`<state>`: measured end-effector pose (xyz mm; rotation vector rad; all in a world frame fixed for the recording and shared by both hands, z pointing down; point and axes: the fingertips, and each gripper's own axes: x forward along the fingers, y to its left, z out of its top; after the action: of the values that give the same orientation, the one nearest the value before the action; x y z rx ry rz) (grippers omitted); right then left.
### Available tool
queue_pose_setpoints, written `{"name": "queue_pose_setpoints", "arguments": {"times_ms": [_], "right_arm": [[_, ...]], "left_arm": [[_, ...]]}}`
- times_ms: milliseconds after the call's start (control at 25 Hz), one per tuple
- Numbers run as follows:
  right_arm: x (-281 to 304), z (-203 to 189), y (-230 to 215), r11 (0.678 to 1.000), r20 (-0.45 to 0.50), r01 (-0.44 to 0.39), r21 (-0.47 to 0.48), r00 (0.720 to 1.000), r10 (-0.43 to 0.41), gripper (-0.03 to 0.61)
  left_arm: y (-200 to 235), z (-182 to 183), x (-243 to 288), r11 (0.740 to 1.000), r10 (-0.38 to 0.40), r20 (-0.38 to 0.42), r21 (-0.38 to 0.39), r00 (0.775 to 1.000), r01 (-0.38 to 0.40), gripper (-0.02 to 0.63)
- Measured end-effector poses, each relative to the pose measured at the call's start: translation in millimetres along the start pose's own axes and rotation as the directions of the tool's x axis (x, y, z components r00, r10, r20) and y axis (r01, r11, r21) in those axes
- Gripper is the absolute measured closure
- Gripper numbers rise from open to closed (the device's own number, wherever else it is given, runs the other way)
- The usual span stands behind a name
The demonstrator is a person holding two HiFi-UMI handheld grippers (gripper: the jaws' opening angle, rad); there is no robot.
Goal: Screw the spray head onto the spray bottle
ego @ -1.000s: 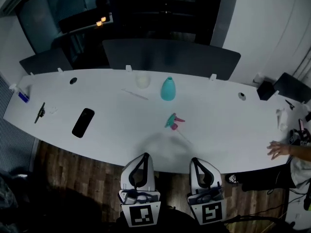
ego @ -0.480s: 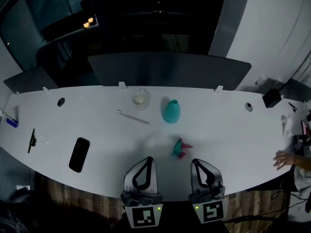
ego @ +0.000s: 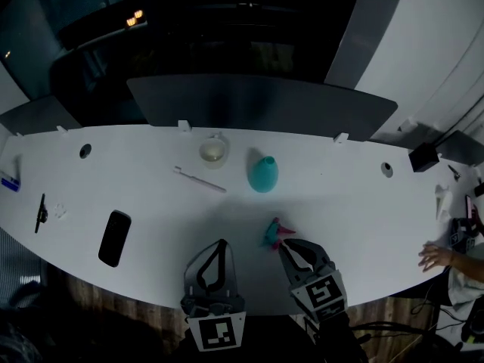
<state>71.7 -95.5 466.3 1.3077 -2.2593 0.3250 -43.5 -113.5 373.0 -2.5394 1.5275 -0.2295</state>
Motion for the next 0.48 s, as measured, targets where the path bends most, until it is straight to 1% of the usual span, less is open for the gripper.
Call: {"name": "queue_pose_setpoints", "arguments": {"times_ms": [40,80,120,160,240,360,400,480], "right_arm": [[9.4,-9.5,-0.5,0.999,-0.056,-0.042,-0.006,0.998,0.041,0.521],[17.3,-19.2,0.5,0.996,-0.119,-0.084,-0.006,0.989,0.083,0.469],[23.4,-28.0,2.5,0.993,-0.183,-0.121,0.000,0.976,0.119,0.437],[28.3,-35.7,4.3,0.989,-0.243,-0.150,0.005,0.959,0.147,0.418],[36.8,-48.5,5.8,0.982,-0.349,-0.187,0.015,0.919,0.181,0.416],[48.2,-65.5,2.7,0.976,-0.494,-0.211,0.050,0.845,0.208,0.417],[51.3,-69.4,0.9,0.975,-0.529,-0.214,0.066,0.821,0.216,0.417],[56.6,-74.9,-2.0,0.972,-0.574,-0.216,0.094,0.786,0.231,0.417]], "left_arm": [[2.6,-1.1,0.4,1.000,0.010,-0.004,0.004,1.000,-0.010,0.609],[4.9,-2.2,-0.1,1.000,0.018,-0.008,0.006,1.000,-0.018,0.609],[6.9,-3.0,-1.0,1.000,0.025,-0.012,0.005,1.000,-0.025,0.609],[8.9,-3.6,-1.9,1.000,0.031,-0.014,0.004,0.999,-0.031,0.609],[14.7,-4.2,-2.7,0.999,0.044,-0.015,0.010,0.999,-0.043,0.609],[23.3,-6.7,-4.0,0.998,0.067,-0.020,-0.002,0.998,-0.067,0.609],[24.9,-7.5,-4.8,0.997,0.071,-0.020,-0.007,0.997,-0.071,0.609],[27.4,-7.9,-6.1,0.997,0.076,-0.019,-0.006,0.997,-0.076,0.609]]}}
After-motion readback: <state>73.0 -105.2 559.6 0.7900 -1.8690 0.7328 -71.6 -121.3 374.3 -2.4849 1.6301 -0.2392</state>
